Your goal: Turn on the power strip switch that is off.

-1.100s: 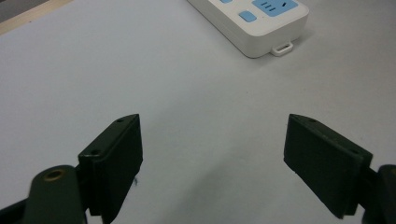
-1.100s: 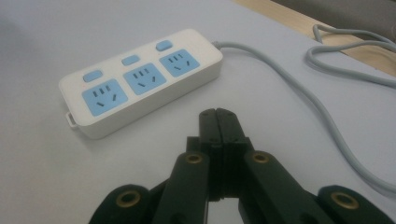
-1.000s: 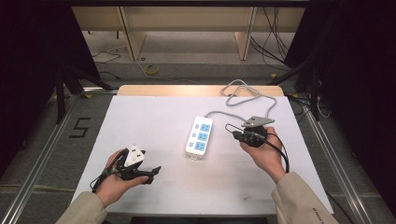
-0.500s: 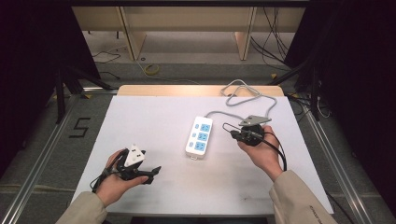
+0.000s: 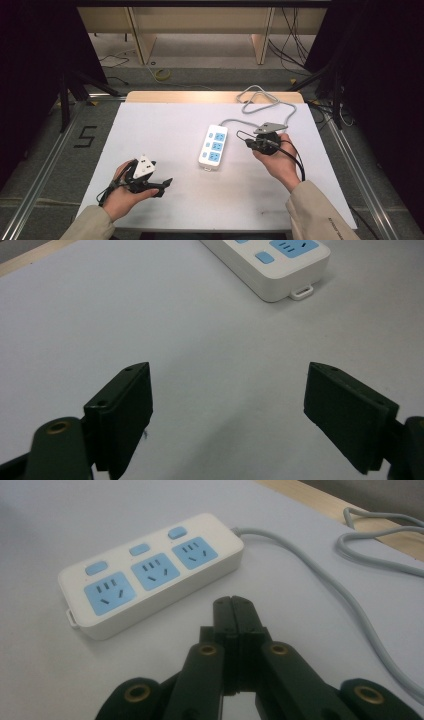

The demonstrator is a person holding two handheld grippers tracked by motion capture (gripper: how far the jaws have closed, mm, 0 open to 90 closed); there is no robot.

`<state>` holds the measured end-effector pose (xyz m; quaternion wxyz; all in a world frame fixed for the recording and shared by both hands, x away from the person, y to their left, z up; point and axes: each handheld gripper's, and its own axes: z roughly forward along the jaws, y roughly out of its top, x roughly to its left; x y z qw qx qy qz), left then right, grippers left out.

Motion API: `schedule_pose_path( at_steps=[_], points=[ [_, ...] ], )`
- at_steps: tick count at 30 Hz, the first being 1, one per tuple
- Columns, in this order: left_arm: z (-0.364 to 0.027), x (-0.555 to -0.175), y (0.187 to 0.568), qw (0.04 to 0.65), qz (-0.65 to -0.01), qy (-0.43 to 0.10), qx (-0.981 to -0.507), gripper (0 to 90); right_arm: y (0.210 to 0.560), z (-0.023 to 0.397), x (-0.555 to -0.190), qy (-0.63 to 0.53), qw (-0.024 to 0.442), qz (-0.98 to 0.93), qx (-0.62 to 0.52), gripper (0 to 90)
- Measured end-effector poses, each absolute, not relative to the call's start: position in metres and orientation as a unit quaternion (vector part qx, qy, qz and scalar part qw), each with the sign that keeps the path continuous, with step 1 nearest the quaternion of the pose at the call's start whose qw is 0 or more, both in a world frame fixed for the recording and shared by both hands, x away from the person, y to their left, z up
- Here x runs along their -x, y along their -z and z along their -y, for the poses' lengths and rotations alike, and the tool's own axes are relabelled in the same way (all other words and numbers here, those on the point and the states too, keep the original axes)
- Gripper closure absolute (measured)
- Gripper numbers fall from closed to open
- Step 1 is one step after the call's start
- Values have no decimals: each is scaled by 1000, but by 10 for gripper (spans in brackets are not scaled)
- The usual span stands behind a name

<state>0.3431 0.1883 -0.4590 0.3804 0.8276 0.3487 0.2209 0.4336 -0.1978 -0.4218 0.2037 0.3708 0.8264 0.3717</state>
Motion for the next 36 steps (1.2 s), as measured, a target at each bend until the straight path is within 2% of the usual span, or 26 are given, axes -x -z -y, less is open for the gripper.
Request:
schedule_pose_path(
  at_steps=[36],
  points=[
    [-188, -343, 459, 382, -348, -222, -827, 193, 424, 175, -454, -370, 200, -829, -369, 900]
  ],
)
